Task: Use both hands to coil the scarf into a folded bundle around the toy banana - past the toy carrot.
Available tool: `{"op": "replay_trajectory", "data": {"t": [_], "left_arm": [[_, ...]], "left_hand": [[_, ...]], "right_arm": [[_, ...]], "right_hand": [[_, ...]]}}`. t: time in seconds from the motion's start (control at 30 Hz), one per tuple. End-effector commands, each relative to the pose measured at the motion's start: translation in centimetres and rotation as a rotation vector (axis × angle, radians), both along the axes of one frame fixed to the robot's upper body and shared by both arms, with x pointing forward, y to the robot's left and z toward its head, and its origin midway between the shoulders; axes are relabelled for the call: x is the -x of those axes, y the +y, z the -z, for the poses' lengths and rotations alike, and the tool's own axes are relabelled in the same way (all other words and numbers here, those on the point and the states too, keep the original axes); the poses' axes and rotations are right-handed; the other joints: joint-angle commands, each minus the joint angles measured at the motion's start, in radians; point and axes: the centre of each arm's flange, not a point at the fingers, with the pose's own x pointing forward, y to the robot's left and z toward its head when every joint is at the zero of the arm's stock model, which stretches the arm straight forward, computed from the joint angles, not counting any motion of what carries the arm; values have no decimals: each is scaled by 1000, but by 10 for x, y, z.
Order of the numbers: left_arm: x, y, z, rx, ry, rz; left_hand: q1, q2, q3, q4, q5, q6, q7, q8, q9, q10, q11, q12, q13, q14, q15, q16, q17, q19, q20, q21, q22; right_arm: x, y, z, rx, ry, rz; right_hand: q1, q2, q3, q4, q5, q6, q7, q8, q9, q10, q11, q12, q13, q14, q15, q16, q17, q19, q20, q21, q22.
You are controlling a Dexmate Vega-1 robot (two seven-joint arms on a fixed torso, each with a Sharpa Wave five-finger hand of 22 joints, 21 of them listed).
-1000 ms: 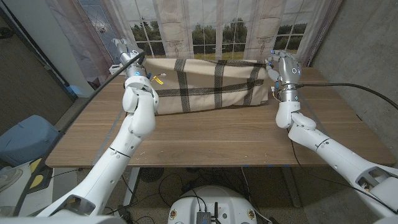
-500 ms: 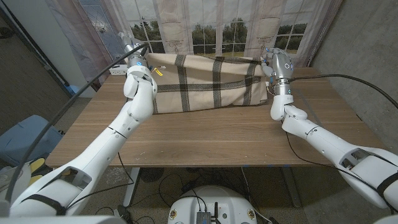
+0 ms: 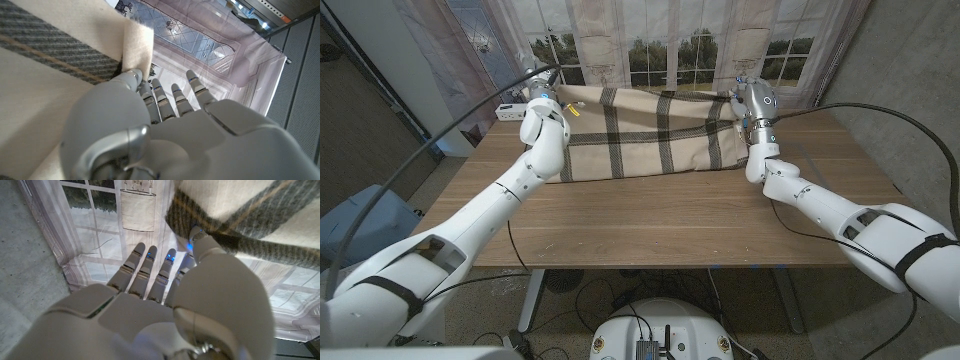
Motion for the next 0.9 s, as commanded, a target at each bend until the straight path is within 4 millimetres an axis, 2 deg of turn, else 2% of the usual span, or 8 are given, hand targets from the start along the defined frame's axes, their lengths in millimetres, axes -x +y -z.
{"op": "replay_trajectory", "data": {"t": [0.03, 0.53, 0.67, 0.73, 0.77, 0.8, 0.87, 0.9], "left_arm": [[-55, 26, -3, -37, 83, -47], [-89, 44, 11, -36, 145, -33], [-96, 49, 15, -33, 164, -34], [-98, 52, 16, -21, 179, -29], [-99, 53, 16, -19, 186, -30], [-100, 54, 17, -20, 190, -32], [-101, 56, 18, -21, 194, -35], [-101, 57, 19, -18, 196, -37]], "left_hand": [[16, 0, 4, -9, 1, 26, -14, 189, -3, 10, -8, -2, 2, 11, -63, -1, -1, 6, -9, 11, 0], [30, -26, 6, -46, -5, 70, -25, 217, -15, 25, -27, -4, 1, 20, -84, -5, -8, 15, -31, 16, -2], [36, -45, 4, -65, -8, 82, -42, 228, -13, 29, -35, -5, 0, 25, -96, -6, -12, 20, -43, 17, -3], [40, -73, -3, -86, -15, 70, -54, 226, -18, 31, -37, -7, -2, 28, -100, -8, -15, 21, -46, 18, -5], [27, -89, -19, -89, -26, 54, -56, 215, -33, 26, -38, -11, -3, 26, -95, -8, -13, 21, -47, 17, -5], [13, -95, -32, -88, -35, 41, -56, 202, -50, 19, -38, -16, -4, 24, -94, -7, -12, 23, -48, 17, -6], [-7, -106, -50, -86, -47, 7, -53, 173, -81, 12, -38, -21, -6, 22, -91, -8, -11, 20, -46, 15, -7], [-16, -107, -55, -88, -52, -31, -51, 143, -107, 11, -38, -22, -7, 22, -91, -9, -13, 21, -47, 14, -8]], "right_arm": [[-28, 19, -13, 37, 106, 17], [-52, 48, -20, 95, 342, 66], [-56, 54, -21, 105, 391, 76], [-56, 57, -22, 105, 400, 78], [-56, 58, -22, 107, 401, 82], [-56, 59, -22, 107, 400, 85], [-56, 61, -23, 112, 398, 91], [-56, 62, -23, 107, 398, 95]], "right_hand": [[-13, -2, 11, 1, -3, 129, 119, 1, 3, 8, -5, -8, 4, 11, -160, 0, 2, 2, 2, -1, 3], [-24, 0, 17, 6, -5, 115, 109, -7, 4, 6, -7, -15, 5, 12, -156, -2, 5, 2, 3, -5, 3], [-33, -1, 18, 10, -7, 103, 100, -12, 4, -1, -7, -21, 6, 8, -154, -4, 8, 4, 5, -6, 3], [-45, -2, 23, 13, -11, 65, 74, -29, 4, -20, -3, -33, 7, 2, -153, -7, 12, 3, 10, -9, 4], [-45, -4, 28, 10, -12, 36, 61, -42, 4, -23, -1, -37, 7, -1, -149, -9, 13, 3, 11, -11, 4], [-52, -5, 34, 10, -16, -14, 38, -64, 3, -33, 5, -43, 8, -5, -145, -12, 16, 2, 15, -14, 4], [-58, -8, 41, 8, -19, -65, 23, -85, 4, -50, 8, -50, 9, -14, -141, -17, 19, 3, 20, -16, 5], [-69, -11, 45, 9, -23, -120, 7, -108, 4, -76, 2, -59, 11, -20, -132, -20, 23, 4, 21, -19, 5]]}}
